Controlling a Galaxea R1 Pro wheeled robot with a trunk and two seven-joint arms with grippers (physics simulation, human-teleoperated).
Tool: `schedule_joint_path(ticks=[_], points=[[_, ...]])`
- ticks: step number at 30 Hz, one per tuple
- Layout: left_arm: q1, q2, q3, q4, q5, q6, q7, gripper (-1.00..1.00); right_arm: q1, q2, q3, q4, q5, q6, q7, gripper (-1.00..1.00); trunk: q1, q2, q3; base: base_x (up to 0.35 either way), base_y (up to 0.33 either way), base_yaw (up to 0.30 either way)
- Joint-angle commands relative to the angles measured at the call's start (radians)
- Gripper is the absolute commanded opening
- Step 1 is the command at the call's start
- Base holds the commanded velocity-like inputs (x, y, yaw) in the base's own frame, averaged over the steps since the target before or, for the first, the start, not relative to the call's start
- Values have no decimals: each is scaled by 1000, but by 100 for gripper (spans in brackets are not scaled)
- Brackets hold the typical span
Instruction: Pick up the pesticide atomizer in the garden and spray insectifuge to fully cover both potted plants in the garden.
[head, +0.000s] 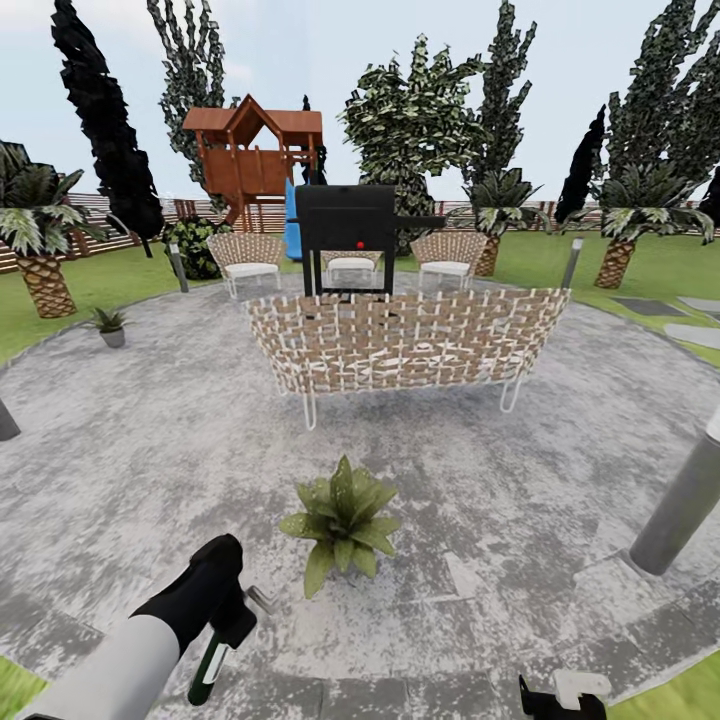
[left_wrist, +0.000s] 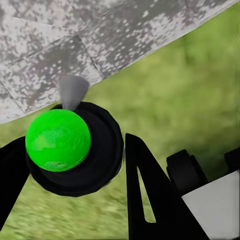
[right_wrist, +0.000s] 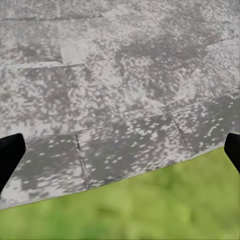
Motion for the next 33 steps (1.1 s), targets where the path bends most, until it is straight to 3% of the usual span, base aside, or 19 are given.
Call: schedule_joint_path(ticks=[1,11,16,27,33], points=[[7,-1,-5,-1,-10,1,-10,-100,-1,0,-6,1,11,-3,-5,100,0,0,-1,86,0,0],[33,-2,-4,-4,-7,-3,-10,-100,-1,1,-6,2,11,-3,-5,100,0,0,-1,13,0,0],[37,-9,-3,-3,17,-29,-10,-100,-1,1,-6,2,11,-3,-5,100,0,0,-1,247,0,0],[62,-6,-8,2,10,-34,-8,-100,-1,1,-6,2,11,-3,-5,100,0,0,-1,163,0,52],[77,-10,-11,1,19,-35,66,-100,-1,1,-6,2,11,-3,-5,100,0,0,-1,3,0,42]])
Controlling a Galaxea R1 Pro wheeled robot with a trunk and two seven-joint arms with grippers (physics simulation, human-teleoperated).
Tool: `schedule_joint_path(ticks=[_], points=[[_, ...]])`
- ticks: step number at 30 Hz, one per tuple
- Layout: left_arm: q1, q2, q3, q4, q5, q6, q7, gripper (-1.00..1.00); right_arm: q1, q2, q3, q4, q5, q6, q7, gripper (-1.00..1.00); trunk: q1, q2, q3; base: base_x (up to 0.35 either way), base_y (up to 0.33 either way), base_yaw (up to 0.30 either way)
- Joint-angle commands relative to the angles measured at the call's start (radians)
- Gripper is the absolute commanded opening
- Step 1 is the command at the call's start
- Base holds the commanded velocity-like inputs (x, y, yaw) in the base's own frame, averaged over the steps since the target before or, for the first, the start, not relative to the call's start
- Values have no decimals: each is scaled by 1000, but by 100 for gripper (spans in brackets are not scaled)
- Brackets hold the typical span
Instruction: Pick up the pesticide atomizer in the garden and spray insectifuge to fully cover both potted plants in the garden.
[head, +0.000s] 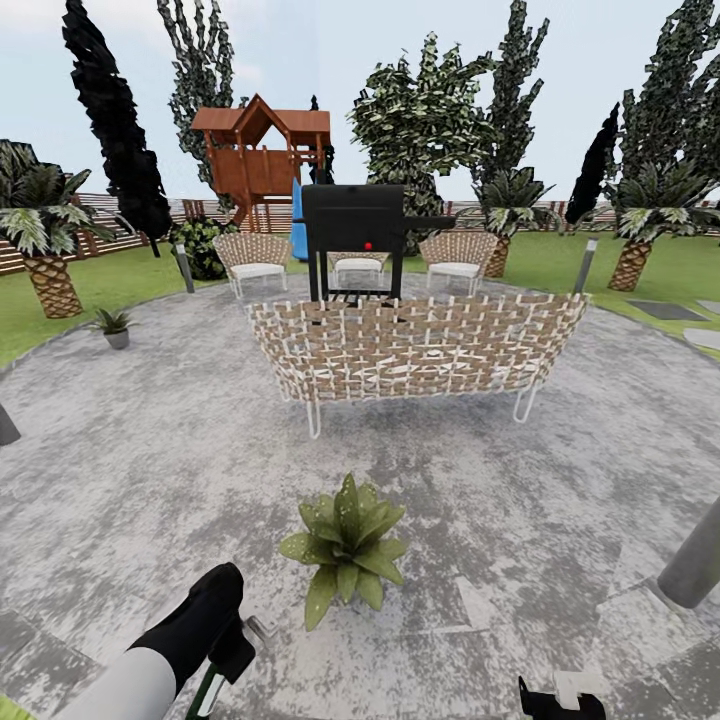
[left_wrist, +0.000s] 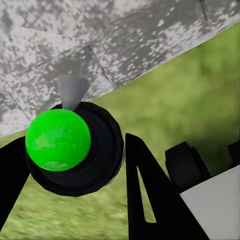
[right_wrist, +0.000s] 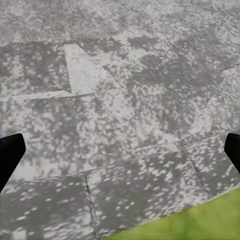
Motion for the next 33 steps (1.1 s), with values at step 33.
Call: schedule_joint_path(ticks=[33], points=[[0,-8,6,-16,0,1,-5,-100,-1,0,-6,1,12,-3,-5,100,0,0,-1,7,-196,120]])
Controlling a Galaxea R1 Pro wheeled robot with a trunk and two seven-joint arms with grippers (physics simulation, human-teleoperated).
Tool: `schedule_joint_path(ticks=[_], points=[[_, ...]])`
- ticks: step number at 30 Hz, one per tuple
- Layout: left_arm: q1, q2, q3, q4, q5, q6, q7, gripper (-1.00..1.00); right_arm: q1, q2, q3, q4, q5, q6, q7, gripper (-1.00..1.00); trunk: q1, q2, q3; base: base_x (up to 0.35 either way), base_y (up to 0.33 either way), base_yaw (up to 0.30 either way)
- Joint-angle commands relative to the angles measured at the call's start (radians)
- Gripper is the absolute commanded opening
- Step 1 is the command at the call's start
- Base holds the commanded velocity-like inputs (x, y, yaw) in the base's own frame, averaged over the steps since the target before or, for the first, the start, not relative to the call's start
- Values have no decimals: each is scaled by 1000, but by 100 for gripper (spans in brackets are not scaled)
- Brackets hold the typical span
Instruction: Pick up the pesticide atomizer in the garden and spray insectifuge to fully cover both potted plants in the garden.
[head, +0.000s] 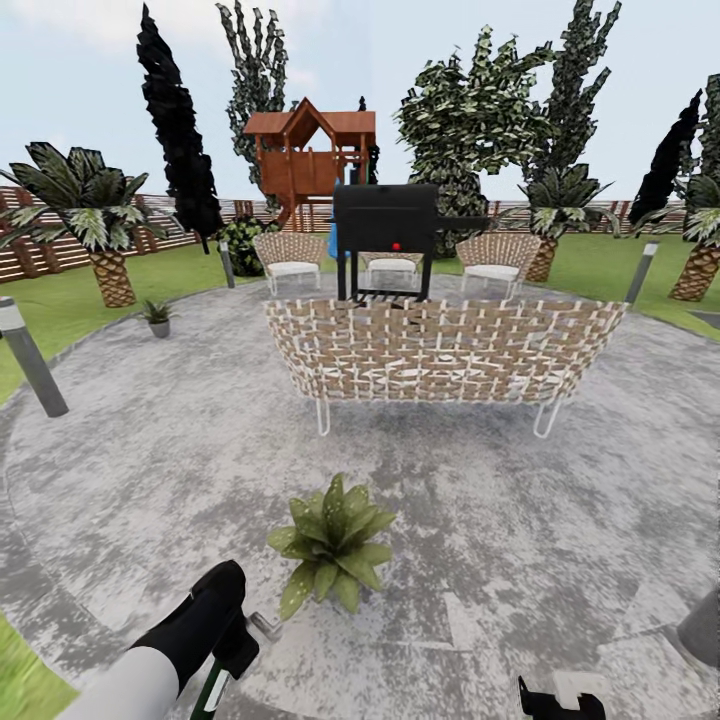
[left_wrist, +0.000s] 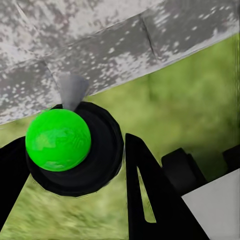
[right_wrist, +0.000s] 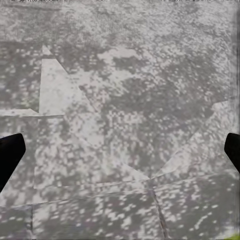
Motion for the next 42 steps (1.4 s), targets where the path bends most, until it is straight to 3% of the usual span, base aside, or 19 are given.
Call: schedule_joint_path(ticks=[1,7,21,25,27,28,29,32,34,36,39,41,42], points=[[-1,1,-4,-2,-10,2,-10,-100,-1,0,-6,1,11,-3,-5,100,0,0,-1,145,-250,5],[-1,1,-4,-2,-11,2,-10,-100,-1,0,-5,1,11,-3,-5,100,0,0,-1,111,-250,172],[-1,2,-8,-3,-10,2,-12,-100,-1,0,-6,1,10,-3,-5,100,0,0,-1,-126,-164,269],[-38,18,-12,-6,-11,6,-40,-100,-1,0,-6,1,10,-3,-5,100,0,0,-1,-2,-2,39],[-92,24,-16,-10,-16,7,-108,-100,-1,0,-6,1,10,-3,-5,100,0,0,-1,0,0,4],[-165,21,-22,-12,-63,7,-214,-100,-1,0,-6,1,10,-3,-5,100,0,0,-1,0,0,0],[-206,13,-23,-12,-134,8,-278,-100,-1,0,-6,1,10,-3,-5,100,0,0,-1,0,0,0],[-274,8,-23,-12,-276,6,-459,-100,-1,0,-6,1,10,-3,-6,100,0,0,-1,0,0,0],[-301,1,-23,-13,-373,4,-542,-100,-1,-1,-6,1,10,-3,-6,100,0,0,-1,0,0,0],[-307,-12,-23,-13,-411,3,-566,-100,-1,-1,-6,1,10,-3,-6,100,0,0,-1,0,0,0],[-312,-25,-32,-13,-428,-9,-585,-100,-1,-1,-6,0,10,-3,-6,100,0,0,-1,0,0,0],[-319,-28,-73,-13,-431,-15,-614,-100,-1,-1,-6,0,10,-3,-6,100,0,0,-1,0,0,0],[-322,-28,-116,-13,-431,-16,-638,-100,-1,-1,-6,0,10,-3,-6,100,0,0,-1,0,0,0]])
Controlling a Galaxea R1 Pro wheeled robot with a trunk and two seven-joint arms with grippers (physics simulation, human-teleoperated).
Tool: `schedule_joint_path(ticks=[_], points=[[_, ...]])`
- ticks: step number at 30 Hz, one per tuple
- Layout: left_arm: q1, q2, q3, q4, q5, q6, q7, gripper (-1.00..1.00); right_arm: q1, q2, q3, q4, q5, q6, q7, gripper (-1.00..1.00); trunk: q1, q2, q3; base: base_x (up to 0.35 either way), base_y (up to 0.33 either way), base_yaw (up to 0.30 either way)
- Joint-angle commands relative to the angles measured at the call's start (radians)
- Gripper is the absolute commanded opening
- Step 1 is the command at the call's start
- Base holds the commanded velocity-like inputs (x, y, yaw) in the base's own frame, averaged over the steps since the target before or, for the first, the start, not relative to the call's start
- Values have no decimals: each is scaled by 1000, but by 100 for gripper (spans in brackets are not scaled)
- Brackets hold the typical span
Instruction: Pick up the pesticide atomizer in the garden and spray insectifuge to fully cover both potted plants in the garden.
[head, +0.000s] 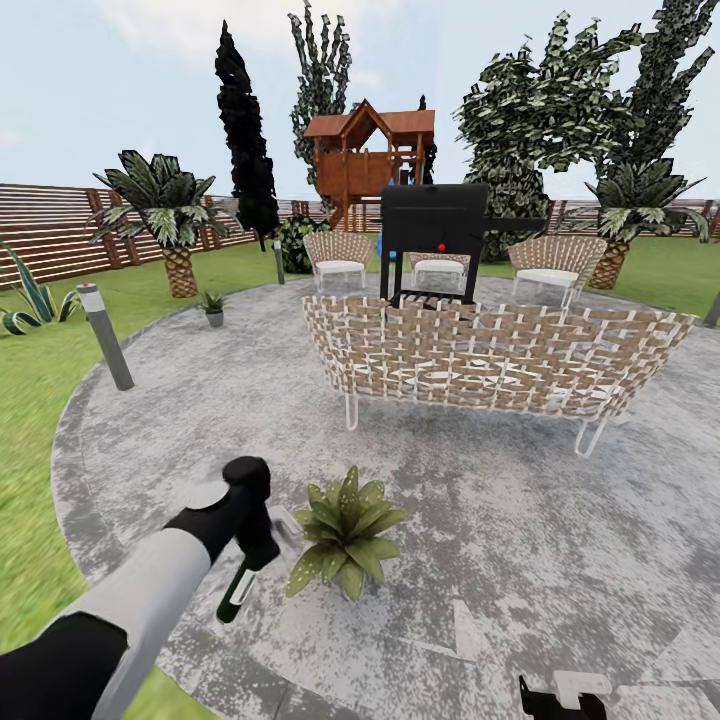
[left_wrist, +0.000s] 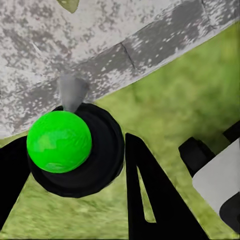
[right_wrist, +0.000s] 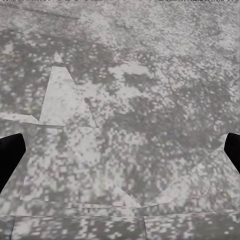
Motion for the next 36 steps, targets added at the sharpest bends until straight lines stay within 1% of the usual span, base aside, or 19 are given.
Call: schedule_joint_path(ticks=[1,2,3,4,5,7,11,13,15,18,21,23,29,36], points=[[-4,-1,-46,-1,-11,10,-37,-100,-1,0,-6,1,11,-3,-5,100,0,0,-1,0,0,0],[-41,-12,-99,0,-10,10,-83,-100,-1,1,-5,1,11,-3,-5,100,0,0,-1,0,0,0],[-73,-26,-107,4,-9,11,-97,-100,-1,1,-4,1,11,-3,-5,100,0,0,-1,0,0,0],[-127,-66,-113,16,-9,10,-109,-100,-1,2,-4,1,11,-3,-5,100,0,0,-1,0,0,0],[-167,-104,-114,46,-9,11,-112,-100,-1,2,-4,2,11,-3,-4,100,0,0,-1,0,0,0],[-182,-117,-115,73,-9,10,-112,-100,-1,2,-4,3,11,-3,-3,100,0,0,-1,0,0,0],[-181,-99,-117,87,-10,6,-111,-100,-1,2,-4,3,11,-3,-3,100,0,0,-1,0,0,0],[-176,-81,-118,87,-23,-8,-111,-100,-1,2,-4,3,11,-3,-3,100,0,0,-1,0,0,0],[-173,-77,-119,88,-37,-38,-112,-100,-1,2,-4,2,11,-3,-3,100,0,0,-1,0,0,0],[-171,-87,-118,87,-49,-57,-112,-100,-1,2,-4,3,11,-3,-3,100,0,0,-1,0,0,0],[-178,-110,-124,87,-51,-57,-114,-100,-1,2,-4,2,11,-3,-3,100,0,0,-1,0,0,0],[-178,-119,-125,86,-52,-58,-125,-100,-1,2,-4,3,11,-3,-3,100,0,0,-1,0,0,0],[-181,-122,-127,78,-53,-56,-175,-100,-1,2,-4,2,11,-3,-3,100,0,0,-1,1,0,0],[-167,-123,-125,86,-52,-58,-175,-100,-1,2,-4,3,11,-3,-3,100,0,0,-1,143,-96,24]])
